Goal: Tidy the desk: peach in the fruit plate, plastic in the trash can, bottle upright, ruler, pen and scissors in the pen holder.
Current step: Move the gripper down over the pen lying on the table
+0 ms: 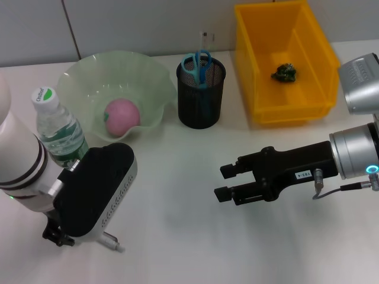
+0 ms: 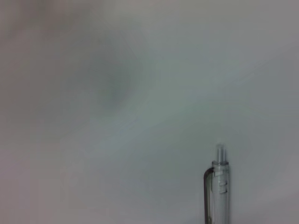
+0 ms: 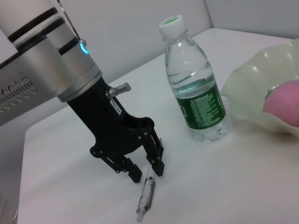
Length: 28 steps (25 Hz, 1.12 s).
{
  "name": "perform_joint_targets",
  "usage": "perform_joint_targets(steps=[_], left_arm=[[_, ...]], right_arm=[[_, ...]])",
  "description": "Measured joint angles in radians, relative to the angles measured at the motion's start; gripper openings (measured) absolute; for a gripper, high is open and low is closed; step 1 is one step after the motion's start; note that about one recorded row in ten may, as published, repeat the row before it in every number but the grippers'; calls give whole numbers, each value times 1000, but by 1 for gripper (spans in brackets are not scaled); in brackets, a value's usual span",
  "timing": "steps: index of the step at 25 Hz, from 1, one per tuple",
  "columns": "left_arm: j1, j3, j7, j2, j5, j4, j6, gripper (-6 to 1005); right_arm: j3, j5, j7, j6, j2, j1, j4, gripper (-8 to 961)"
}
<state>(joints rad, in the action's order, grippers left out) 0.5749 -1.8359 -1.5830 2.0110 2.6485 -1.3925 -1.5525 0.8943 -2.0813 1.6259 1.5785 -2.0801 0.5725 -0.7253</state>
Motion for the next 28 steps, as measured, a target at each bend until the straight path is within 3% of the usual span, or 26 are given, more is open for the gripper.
perform_joint_targets(steps=[14, 28], left_arm=[[29, -11, 0, -2, 1, 36, -9, 369], [60, -23, -12, -1, -3, 73, -11, 365]], right_arm=[[0, 0, 0, -1, 0, 3, 3, 631], [0, 0, 0, -5, 0, 8, 3, 632]])
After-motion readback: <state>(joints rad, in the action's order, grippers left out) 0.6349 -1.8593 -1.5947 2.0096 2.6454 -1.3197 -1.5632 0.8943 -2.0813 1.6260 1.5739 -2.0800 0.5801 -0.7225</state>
